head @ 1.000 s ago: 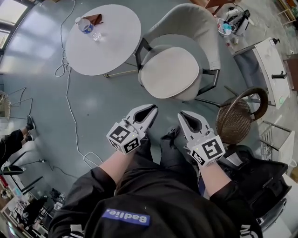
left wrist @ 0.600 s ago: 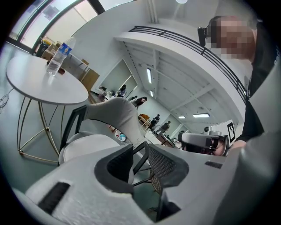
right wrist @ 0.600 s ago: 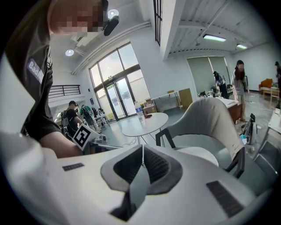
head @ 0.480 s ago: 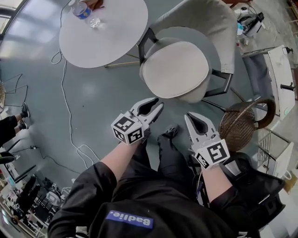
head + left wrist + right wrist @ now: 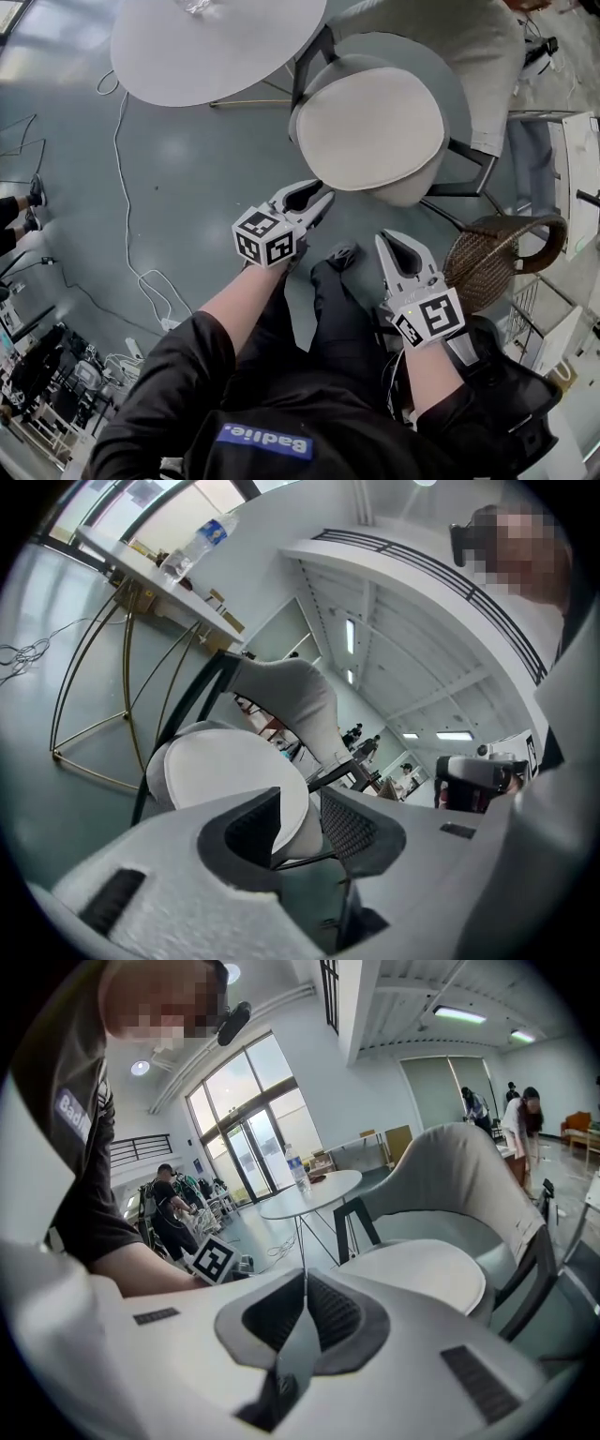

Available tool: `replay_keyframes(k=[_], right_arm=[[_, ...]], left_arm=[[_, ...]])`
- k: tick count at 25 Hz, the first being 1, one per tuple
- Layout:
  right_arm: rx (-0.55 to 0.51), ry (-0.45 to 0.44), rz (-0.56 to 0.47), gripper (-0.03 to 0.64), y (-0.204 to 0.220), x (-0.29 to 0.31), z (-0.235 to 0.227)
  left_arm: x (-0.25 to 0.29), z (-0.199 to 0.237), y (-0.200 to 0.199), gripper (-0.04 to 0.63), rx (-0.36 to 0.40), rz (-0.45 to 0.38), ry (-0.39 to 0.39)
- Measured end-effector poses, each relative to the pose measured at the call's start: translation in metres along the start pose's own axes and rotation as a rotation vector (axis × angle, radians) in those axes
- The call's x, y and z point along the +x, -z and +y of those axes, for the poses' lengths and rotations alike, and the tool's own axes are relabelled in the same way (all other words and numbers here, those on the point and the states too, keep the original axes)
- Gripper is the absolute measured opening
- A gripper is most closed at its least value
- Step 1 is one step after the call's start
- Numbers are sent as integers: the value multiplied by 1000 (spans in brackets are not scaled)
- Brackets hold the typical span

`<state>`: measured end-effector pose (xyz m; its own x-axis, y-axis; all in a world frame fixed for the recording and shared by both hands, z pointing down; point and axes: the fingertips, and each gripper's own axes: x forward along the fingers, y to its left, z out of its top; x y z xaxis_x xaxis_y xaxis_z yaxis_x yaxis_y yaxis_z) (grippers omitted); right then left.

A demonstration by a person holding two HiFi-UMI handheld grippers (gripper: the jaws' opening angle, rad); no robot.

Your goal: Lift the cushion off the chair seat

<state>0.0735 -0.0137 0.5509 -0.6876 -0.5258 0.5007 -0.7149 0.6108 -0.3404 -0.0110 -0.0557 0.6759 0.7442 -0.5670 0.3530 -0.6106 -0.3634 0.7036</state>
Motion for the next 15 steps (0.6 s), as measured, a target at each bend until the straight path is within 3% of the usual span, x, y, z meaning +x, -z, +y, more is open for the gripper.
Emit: replay_keyframes(k=[15], right_arm=[[9, -25, 122, 29, 68, 8, -5]], left_arm=[[32, 89, 84, 144, -164, 57, -96]])
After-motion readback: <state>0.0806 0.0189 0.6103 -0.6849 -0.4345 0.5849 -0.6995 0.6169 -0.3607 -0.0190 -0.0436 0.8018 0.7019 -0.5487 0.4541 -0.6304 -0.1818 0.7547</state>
